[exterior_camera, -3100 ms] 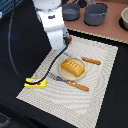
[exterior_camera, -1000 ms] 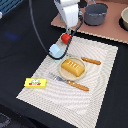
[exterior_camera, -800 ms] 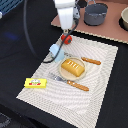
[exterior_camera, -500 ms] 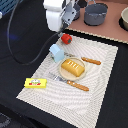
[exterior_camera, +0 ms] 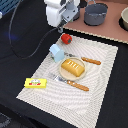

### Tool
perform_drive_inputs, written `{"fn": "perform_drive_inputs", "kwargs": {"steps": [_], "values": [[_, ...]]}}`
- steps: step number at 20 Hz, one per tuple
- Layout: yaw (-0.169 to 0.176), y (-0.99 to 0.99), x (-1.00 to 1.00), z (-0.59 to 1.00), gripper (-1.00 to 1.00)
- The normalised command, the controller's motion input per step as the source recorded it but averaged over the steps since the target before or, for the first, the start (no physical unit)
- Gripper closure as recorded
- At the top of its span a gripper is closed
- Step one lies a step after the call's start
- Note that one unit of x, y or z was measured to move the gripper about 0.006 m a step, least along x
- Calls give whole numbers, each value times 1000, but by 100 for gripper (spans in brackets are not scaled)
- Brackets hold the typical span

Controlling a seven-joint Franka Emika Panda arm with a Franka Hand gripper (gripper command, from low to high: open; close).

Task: Interact with the objects in diverse but meaningful ways.

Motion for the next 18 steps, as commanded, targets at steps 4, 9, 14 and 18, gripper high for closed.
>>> {"fn": "perform_drive_inputs", "kwargs": {"steps": [4, 9, 14, 18], "values": [[-118, 12, 86, -254, -100], [-70, 203, 111, -197, -100], [-49, 265, 353, -11, -100], [-62, 115, 476, -34, -100]]}}
